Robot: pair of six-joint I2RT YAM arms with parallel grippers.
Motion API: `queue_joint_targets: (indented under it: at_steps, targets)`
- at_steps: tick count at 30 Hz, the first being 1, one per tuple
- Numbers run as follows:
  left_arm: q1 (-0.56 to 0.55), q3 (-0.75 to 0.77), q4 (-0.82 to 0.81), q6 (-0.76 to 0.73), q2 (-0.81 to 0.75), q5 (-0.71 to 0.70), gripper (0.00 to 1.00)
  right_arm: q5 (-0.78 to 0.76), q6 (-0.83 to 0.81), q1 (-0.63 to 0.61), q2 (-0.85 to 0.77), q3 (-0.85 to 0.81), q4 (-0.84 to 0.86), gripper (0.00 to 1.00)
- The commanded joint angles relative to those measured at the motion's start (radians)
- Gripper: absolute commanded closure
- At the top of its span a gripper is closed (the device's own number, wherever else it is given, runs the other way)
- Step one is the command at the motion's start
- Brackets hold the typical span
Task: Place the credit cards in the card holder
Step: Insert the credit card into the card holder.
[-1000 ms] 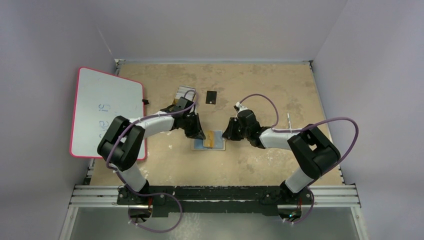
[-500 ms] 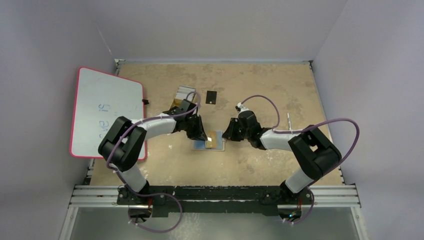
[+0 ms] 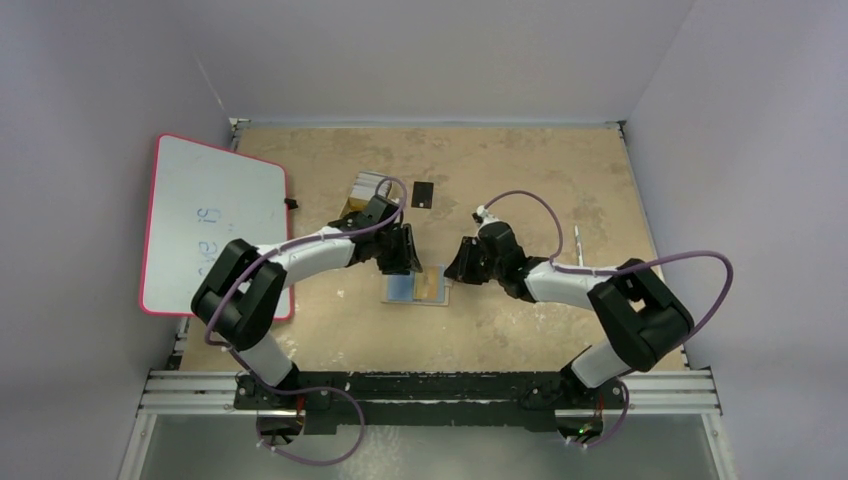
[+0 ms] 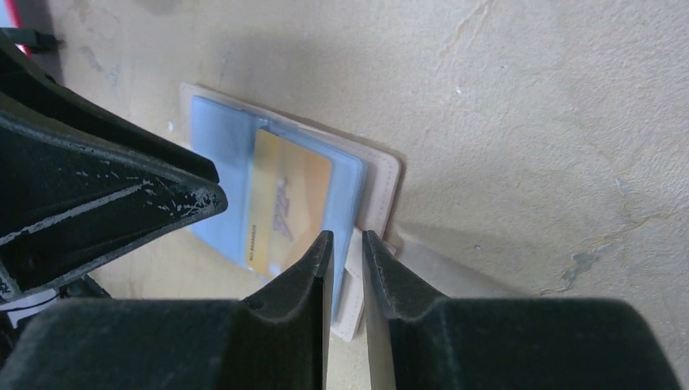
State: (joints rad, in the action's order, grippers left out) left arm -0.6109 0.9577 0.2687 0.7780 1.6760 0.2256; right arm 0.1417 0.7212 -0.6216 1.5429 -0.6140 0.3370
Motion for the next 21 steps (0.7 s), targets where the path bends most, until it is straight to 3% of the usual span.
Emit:
queue_joint_targets:
  at_steps: [1,21]
  targets:
    - [-0.001,0.036,-0.015,0.021,-0.065,-0.069,0.64,0.000,-0.002,-0.004,-0.035,0.004,-0.008,0.78]
    - [-0.048,-0.012,-0.064,0.072,-0.020,-0.125,0.62,-0.016,0.019,-0.005,0.004,0.025,0.056,0.77]
